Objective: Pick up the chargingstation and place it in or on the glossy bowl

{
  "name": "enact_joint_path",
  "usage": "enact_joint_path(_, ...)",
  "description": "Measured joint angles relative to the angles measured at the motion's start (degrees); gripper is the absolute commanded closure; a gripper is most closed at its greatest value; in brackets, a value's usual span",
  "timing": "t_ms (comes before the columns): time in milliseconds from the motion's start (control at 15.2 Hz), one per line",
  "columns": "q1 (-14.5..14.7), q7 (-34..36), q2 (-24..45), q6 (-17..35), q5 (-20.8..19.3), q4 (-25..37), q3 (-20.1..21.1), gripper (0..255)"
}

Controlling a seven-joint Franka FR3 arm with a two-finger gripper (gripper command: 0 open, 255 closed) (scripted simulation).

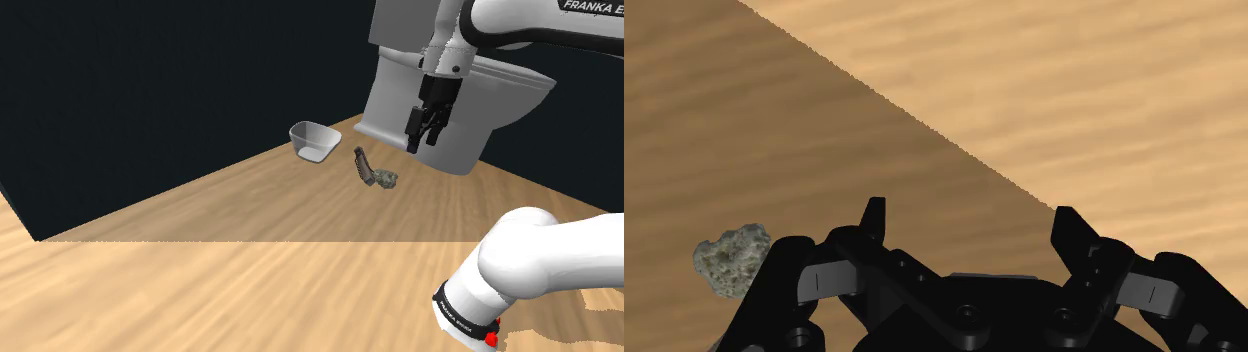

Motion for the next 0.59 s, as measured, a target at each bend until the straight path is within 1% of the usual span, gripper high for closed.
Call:
enact_joint_path(66,0.0,0.0,0.0,0.0,0.0,0.0,0.0,0)
enact_joint_path(198,-0.63,-0.01,1.44,2.09,-0.03,-0.11,-1.03,0)
enact_joint_path(594,-3.52,-1.04,8.61,13.08,0.04,-1.37,-6.53,0)
